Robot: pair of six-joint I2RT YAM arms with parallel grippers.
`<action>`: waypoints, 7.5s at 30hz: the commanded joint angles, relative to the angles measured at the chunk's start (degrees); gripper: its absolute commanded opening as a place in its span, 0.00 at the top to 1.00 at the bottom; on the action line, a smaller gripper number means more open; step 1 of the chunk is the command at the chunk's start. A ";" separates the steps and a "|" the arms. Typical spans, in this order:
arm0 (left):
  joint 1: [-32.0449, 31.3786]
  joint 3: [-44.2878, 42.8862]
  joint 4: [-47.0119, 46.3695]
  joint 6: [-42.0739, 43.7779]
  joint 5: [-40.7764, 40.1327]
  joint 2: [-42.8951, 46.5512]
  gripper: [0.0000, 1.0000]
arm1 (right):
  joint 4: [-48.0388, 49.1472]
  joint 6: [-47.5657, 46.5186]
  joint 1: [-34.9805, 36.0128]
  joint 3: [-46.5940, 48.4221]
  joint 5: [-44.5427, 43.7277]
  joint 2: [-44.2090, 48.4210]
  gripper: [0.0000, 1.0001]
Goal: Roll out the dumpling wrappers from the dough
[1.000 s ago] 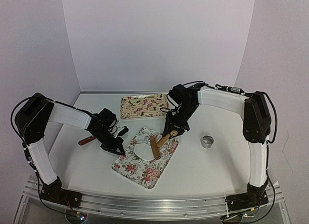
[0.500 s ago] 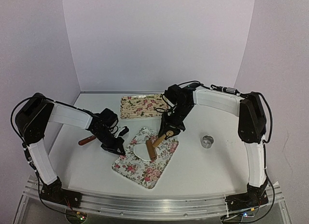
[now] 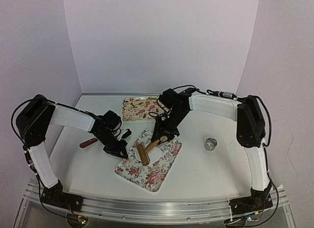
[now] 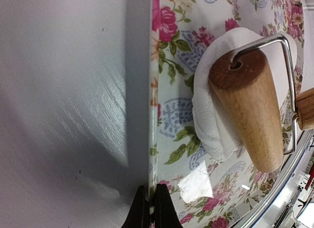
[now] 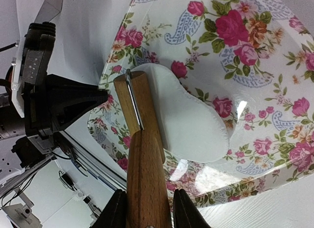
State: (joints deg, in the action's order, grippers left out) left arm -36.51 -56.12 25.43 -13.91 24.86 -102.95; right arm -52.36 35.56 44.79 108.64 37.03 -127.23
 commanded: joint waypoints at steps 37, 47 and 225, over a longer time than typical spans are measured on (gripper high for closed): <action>-1.47 -2.56 -1.77 -2.95 -2.80 -1.17 1.00 | -14.19 -2.91 -4.36 -10.73 -22.84 -0.78 1.00; -1.46 -2.11 -0.25 -7.31 -7.26 0.29 1.00 | -18.66 -0.24 -5.87 -8.21 -29.29 9.09 1.00; 3.73 -7.34 2.83 -1.92 10.39 13.22 0.52 | -5.95 12.51 12.32 6.56 -30.81 -1.94 1.00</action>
State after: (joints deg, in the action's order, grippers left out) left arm -32.82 -63.67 30.93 -18.08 31.96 -89.00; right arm -55.22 46.11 57.39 114.15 7.29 -129.25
